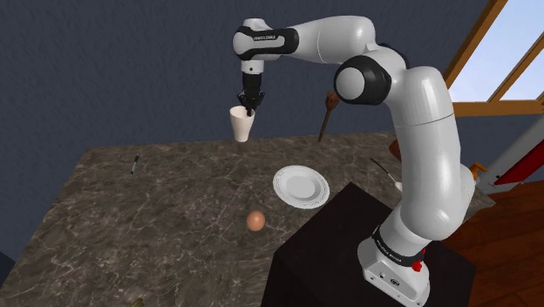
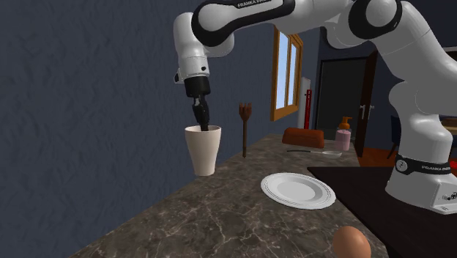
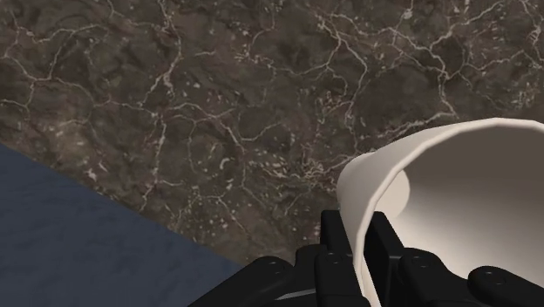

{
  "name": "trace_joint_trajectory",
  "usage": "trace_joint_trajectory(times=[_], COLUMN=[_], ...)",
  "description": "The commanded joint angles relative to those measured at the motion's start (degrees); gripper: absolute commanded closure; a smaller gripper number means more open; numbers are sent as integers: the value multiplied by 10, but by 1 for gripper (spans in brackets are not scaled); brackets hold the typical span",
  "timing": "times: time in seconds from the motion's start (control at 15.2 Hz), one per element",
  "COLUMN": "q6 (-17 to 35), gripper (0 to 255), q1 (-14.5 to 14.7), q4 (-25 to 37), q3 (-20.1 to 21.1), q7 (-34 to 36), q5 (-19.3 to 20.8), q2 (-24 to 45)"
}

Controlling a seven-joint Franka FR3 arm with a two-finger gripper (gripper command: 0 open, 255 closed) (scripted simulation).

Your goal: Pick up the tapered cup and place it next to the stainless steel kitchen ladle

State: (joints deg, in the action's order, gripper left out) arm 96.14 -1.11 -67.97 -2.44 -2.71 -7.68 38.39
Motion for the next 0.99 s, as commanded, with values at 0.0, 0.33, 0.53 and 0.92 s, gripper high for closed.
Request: trace_joint_trajectory(times=[0.0, 0.33, 0.53, 0.92], q6=[-14, -51, -75, -129], gripper=[255, 255, 255, 255], q1=[0, -1, -2, -4], q4=[9, 46, 72, 137], q3=[0, 0, 0, 1], q7=[2, 6, 8, 14], q5=[0, 1, 1, 1], q2=[-5, -6, -4, 7])
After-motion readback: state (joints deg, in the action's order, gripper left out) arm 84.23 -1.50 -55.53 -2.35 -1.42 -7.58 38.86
